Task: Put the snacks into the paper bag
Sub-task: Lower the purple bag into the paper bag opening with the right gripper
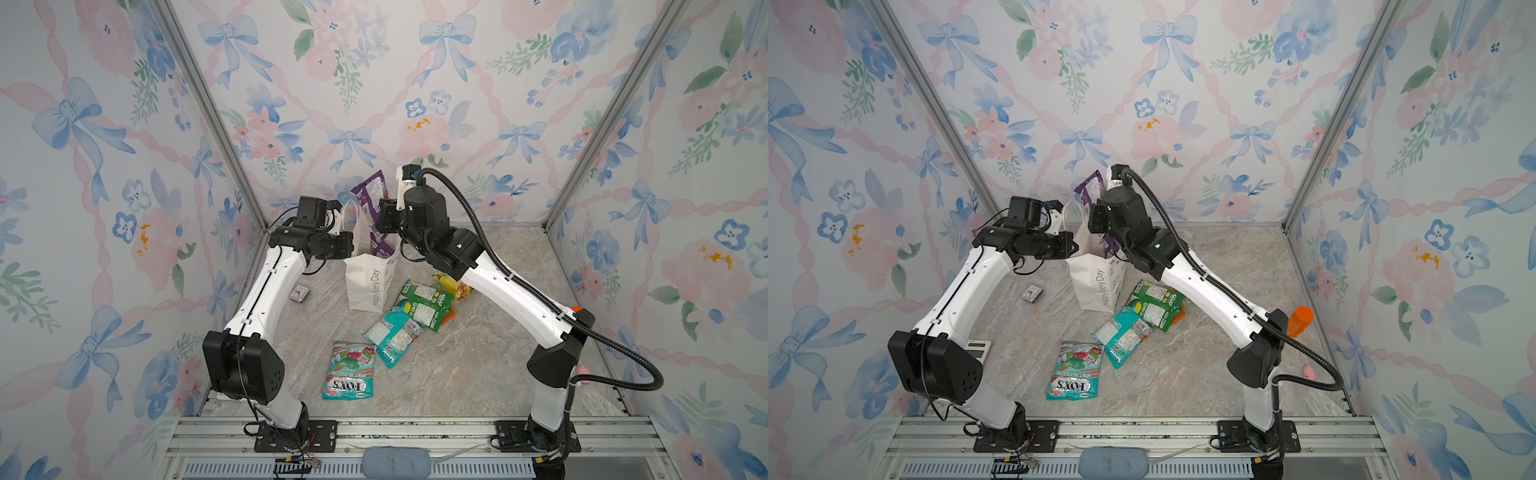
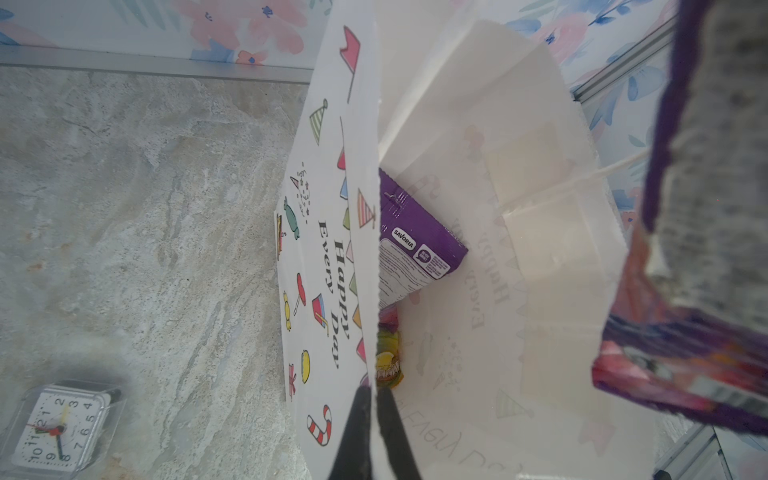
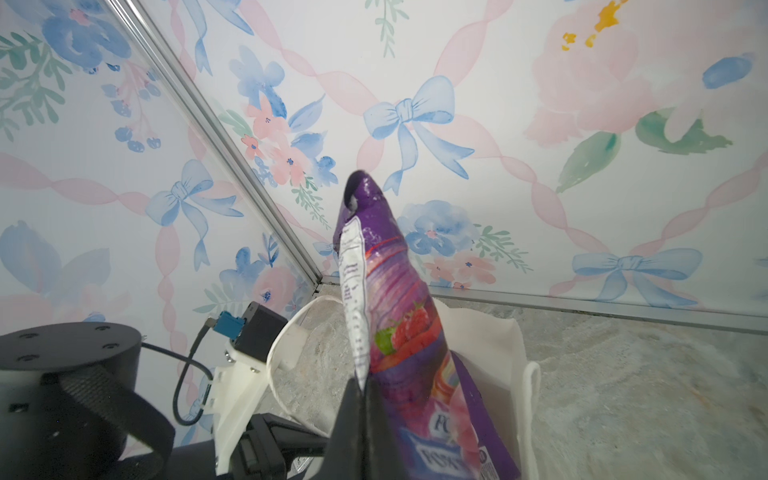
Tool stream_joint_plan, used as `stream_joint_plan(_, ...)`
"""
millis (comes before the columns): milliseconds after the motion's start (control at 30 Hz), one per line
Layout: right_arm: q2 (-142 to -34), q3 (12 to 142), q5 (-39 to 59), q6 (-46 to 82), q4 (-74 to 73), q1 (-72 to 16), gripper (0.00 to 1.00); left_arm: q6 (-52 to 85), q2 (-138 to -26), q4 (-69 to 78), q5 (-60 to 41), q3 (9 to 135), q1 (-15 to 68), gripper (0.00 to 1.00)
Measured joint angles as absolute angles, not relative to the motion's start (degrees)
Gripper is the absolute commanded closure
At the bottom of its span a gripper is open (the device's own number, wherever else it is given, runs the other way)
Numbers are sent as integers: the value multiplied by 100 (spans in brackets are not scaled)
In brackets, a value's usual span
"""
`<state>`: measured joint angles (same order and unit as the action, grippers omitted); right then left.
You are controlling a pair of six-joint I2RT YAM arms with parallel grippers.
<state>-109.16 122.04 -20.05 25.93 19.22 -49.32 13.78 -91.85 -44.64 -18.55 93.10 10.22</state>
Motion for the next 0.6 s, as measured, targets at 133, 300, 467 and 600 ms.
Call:
stream_joint_plan(133,-10916,12125,-2027,2659,1920,-4886,100,1378,-9185,-4464,-1859,9310,1022,100)
stream_joint_plan(300,-10916,11977,-2027,2770,1903,-4842,100,1378,-9185,-4462,-1892,9310,1022,100)
stream_joint_plan(467,-10916,11782,-2027,2917,1898,-4825,100,1378,-9185,-4464,-1896,9310,1022,100)
stream_joint_plan(600,-10951,11719,-2027,3052,1850,-4807,100,1378,-9185,-4464,-1898,9310,1035,100)
